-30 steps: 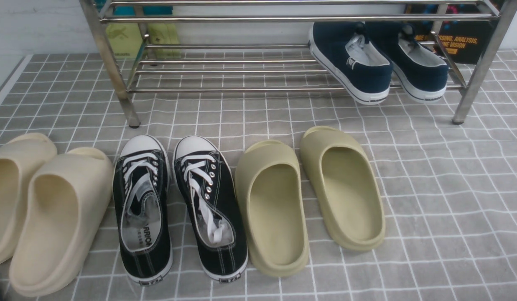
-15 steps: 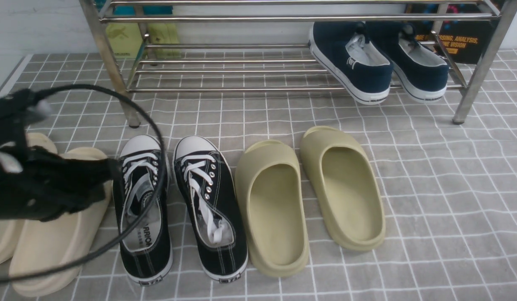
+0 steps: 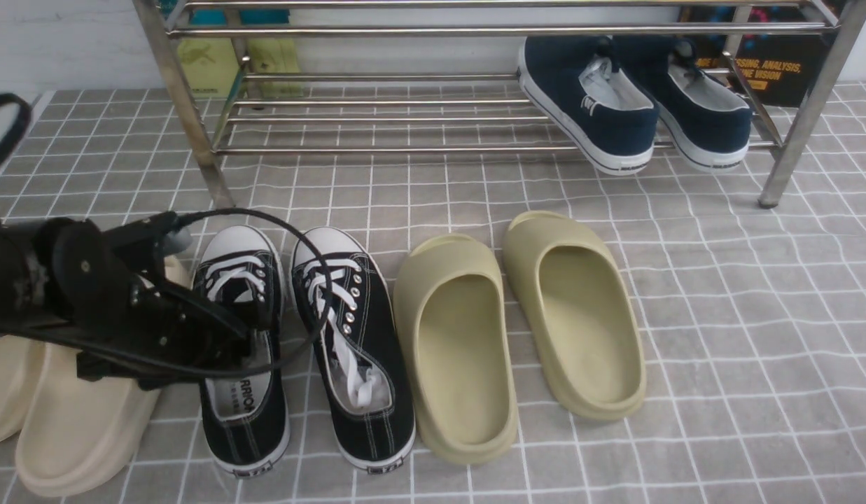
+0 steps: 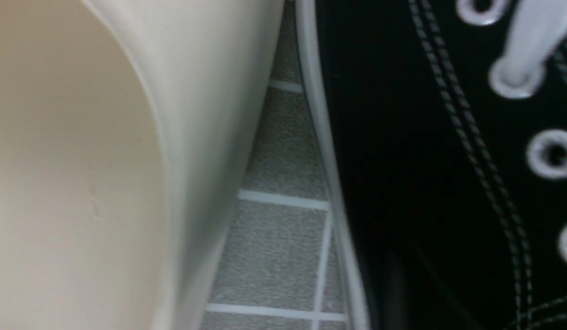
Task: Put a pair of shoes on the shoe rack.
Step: Use the left arm to grab the shoe closest to it, then use the left arm to put a shoe into the shoe rack
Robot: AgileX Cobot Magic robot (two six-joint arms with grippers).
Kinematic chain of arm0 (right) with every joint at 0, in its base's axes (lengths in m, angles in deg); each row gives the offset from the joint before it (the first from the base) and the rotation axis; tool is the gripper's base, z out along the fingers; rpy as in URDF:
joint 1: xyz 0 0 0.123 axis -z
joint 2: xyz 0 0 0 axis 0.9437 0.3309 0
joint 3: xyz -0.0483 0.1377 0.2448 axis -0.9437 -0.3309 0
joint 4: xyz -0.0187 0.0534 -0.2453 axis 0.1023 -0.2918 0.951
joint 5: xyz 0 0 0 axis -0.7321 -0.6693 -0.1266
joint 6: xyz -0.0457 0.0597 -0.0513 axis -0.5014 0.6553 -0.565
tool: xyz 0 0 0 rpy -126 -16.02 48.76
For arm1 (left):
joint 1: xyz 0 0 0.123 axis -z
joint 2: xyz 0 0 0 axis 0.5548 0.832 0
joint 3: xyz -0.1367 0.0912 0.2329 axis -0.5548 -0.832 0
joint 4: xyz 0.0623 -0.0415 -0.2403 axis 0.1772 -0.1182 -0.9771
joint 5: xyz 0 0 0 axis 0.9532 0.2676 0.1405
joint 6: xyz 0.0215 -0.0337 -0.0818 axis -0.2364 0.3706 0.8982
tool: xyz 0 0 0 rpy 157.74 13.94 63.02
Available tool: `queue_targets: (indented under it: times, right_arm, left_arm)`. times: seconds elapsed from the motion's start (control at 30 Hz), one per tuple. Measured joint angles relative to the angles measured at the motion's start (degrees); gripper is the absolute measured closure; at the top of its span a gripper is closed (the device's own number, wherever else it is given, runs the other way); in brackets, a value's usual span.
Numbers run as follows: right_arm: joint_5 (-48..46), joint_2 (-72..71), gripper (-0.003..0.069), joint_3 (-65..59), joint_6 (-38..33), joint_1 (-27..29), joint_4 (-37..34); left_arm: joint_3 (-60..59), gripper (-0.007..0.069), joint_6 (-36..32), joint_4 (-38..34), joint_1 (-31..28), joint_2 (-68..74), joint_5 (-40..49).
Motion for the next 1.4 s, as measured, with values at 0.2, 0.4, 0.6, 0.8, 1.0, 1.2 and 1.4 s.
queue_targets:
  times: [0.2,0.4,0.6,0.8,1.0,1.2,1.4]
  right_arm:
    - [0.00,0.00,0.0421,0.00,0.00,0.00,0.00]
    - [0.00,0.00,0.0421,0.00,0.00,0.00,0.00]
    - [0.00,0.00,0.0421,0.00,0.00,0.00,0.00]
    - [0.00,0.00,0.0419,0.00,0.00,0.00,0.00]
    - [0.00,0.00,0.0419,0.00,0.00,0.00,0.00]
    - [0.00,0.00,0.0419,0.00,0.00,0.00,0.00]
    - [0.00,0.00,0.0419,0.00,0.00,0.00,0.00]
  left_arm:
    - [1.70,0.0638,0.01,-0.49,-0.10,-3.91,5.15]
    - [13.11,0.0638,-2.19,-0.11,-0.10,-9.61,22.93]
    - [25.29,0.0638,-5.52,0.71,-0.03,-4.27,26.99]
    - [39.74,0.0638,-5.63,4.69,-0.03,8.52,24.50]
    - [58.51,0.0638,-5.13,6.89,-0.03,24.28,24.52]
    - [75.24,0.0638,-0.61,9.79,-0.03,36.24,23.82]
    - [81.74,0.0631,6.33,13.61,-0.03,42.23,22.29]
